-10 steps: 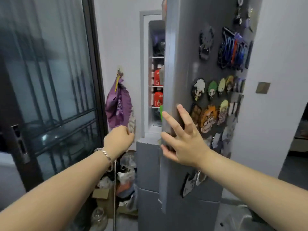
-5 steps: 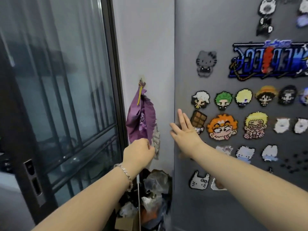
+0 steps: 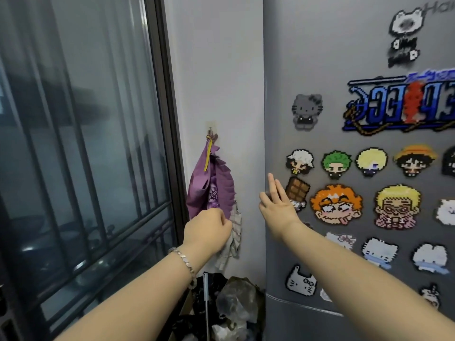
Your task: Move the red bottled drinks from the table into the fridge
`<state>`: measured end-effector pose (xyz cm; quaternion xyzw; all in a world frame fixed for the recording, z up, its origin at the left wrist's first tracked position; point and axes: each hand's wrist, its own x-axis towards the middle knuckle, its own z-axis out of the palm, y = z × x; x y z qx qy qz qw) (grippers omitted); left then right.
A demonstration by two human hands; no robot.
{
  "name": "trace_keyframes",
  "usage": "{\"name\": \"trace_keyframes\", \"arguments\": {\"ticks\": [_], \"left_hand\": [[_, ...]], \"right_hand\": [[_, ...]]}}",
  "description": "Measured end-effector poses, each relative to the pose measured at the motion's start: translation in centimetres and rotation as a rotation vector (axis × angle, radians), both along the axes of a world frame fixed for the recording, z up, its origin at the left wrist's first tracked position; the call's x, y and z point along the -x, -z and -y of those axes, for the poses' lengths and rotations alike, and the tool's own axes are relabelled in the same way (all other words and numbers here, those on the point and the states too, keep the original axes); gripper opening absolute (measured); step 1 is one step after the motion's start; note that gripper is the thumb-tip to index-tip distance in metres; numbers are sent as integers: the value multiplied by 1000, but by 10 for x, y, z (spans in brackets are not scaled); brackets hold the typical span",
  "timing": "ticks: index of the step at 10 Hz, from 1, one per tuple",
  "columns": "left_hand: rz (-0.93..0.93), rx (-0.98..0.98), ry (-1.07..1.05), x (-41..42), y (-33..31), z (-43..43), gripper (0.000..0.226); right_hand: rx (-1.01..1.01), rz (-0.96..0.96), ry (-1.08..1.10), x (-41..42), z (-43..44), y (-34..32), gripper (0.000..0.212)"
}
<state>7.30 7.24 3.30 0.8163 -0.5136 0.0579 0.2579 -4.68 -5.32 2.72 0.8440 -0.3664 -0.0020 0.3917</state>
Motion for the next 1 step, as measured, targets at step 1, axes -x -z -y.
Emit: {"name": "trace_keyframes", "arguments": {"ticks": [1], "left_hand": [[6, 22, 9, -1, 1, 3, 23]], "right_hand": [[-14, -18, -8, 0, -3, -3, 49]]}}
